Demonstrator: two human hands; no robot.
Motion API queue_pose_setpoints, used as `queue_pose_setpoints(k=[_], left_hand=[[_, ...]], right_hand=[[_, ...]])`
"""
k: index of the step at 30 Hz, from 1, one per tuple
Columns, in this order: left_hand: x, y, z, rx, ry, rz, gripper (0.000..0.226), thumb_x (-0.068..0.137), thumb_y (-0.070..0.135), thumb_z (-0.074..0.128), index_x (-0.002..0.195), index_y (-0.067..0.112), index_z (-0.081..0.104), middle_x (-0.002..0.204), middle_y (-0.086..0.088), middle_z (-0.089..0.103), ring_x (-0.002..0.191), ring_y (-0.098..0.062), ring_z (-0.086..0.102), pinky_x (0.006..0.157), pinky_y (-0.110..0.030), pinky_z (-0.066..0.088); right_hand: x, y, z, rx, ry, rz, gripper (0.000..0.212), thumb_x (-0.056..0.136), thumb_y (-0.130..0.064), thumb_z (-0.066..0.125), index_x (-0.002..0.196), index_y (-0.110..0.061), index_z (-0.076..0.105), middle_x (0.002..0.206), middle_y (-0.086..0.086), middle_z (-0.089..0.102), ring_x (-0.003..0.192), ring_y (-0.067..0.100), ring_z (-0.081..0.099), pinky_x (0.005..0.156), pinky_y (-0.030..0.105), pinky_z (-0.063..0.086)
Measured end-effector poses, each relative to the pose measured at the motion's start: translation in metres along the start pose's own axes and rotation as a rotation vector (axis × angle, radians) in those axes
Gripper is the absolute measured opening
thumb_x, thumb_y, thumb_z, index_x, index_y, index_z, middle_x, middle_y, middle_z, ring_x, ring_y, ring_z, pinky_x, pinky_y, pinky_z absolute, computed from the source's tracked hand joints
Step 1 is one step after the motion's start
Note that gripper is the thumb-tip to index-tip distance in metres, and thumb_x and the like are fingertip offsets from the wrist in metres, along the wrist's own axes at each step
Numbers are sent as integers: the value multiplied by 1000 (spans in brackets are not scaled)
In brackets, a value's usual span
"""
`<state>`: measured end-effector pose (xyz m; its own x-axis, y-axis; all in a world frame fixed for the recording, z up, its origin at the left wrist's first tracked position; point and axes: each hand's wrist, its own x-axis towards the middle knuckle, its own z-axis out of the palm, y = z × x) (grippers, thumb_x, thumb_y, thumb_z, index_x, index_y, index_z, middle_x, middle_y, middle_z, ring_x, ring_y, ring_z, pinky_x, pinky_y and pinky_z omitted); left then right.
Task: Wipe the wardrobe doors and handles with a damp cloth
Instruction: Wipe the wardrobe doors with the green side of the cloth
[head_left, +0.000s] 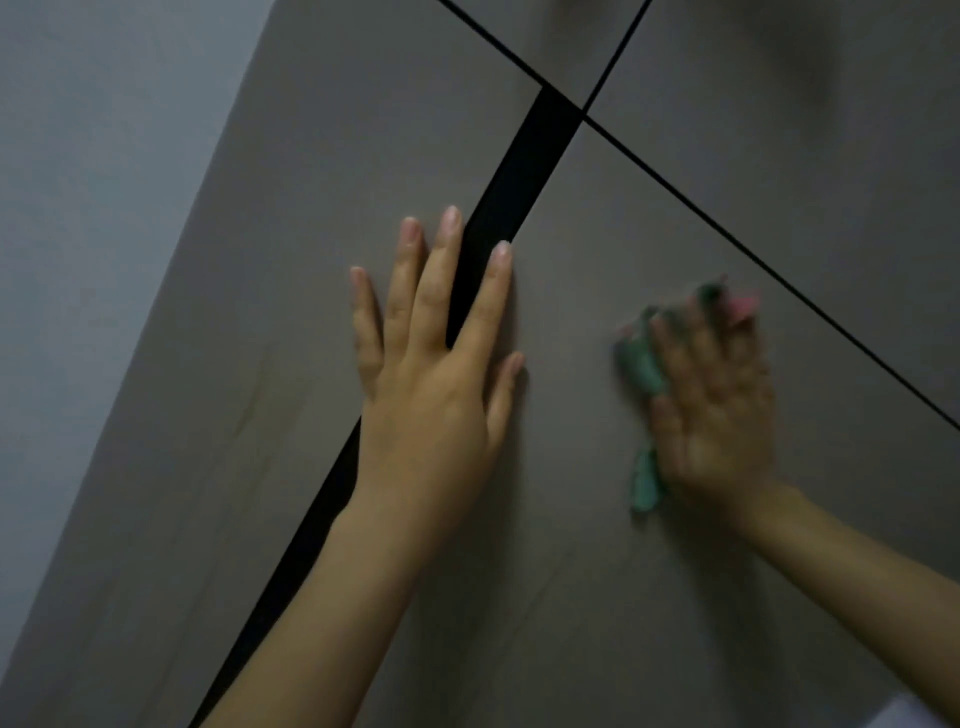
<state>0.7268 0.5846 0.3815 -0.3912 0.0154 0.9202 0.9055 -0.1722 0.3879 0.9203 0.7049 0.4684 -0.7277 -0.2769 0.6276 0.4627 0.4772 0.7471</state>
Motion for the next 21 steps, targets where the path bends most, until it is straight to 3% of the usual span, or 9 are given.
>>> queue_pose_setpoints(k=[3, 5, 8, 11, 13, 17, 19, 21], left_hand=[[-2, 2, 2, 4, -13, 13, 62, 92, 30, 57, 148, 15, 36, 157, -19, 18, 145, -35, 5, 116, -50, -7], [-4, 2, 4, 8, -27, 15, 62, 92, 32, 57, 148, 16, 35, 157, -20, 17, 145, -35, 4, 116, -52, -5], [-3, 1, 5, 13, -22, 8, 62, 93, 32, 57, 149, 17, 34, 157, -19, 16, 146, -36, 5, 116, -53, -5], [-3, 2, 6, 12, -21, 3, 63, 93, 32, 57, 149, 17, 33, 158, -19, 15, 146, -36, 4, 116, -52, -6], [-4, 3, 6, 9, -27, -3, 63, 93, 32, 56, 149, 17, 32, 158, -19, 14, 146, -36, 3, 116, -52, -7], [-5, 6, 7, 24, -24, 4, 64, 94, 33, 55, 150, 13, 30, 158, -19, 14, 146, -36, 4, 115, -52, -8], [-5, 7, 7, 26, -22, 12, 64, 94, 31, 54, 150, 11, 30, 157, -19, 16, 146, -35, 6, 115, -51, -7], [-4, 8, 6, 32, -20, 30, 63, 94, 29, 54, 149, 8, 31, 157, -20, 17, 146, -35, 7, 116, -50, -7]], right_hand=[[16, 2, -3, 32, 61, 300, 53, 101, -31, 24, 152, -16, 17, 156, 13, 18, 146, 25, 7, 118, 51, 7], [15, -22, 3, 48, 83, 390, 53, 101, -31, 23, 149, -8, 23, 155, 18, 19, 145, 29, 8, 118, 53, 6], [-17, -53, 14, 33, -13, 172, 53, 101, -34, 22, 152, -21, 14, 160, -4, 0, 147, 21, 2, 119, 47, 5], [-42, -26, 7, -32, -62, -16, 53, 102, -34, 24, 152, -25, 13, 160, -6, 1, 147, 18, 6, 119, 42, 7], [-36, -4, -1, -12, -38, 92, 53, 102, -34, 23, 153, -22, 14, 160, -4, 5, 147, 19, 5, 119, 44, 6], [21, -15, -1, 12, 95, 519, 54, 100, -29, 25, 149, -5, 20, 155, 19, 19, 145, 32, 9, 118, 51, 6], [36, -35, 3, 16, 131, 551, 55, 99, -27, 28, 148, -3, 23, 155, 20, 20, 144, 34, 11, 118, 49, 5], [24, -44, 6, 32, 84, 431, 55, 99, -29, 26, 148, -4, 24, 155, 19, 21, 145, 29, 9, 118, 50, 4]])
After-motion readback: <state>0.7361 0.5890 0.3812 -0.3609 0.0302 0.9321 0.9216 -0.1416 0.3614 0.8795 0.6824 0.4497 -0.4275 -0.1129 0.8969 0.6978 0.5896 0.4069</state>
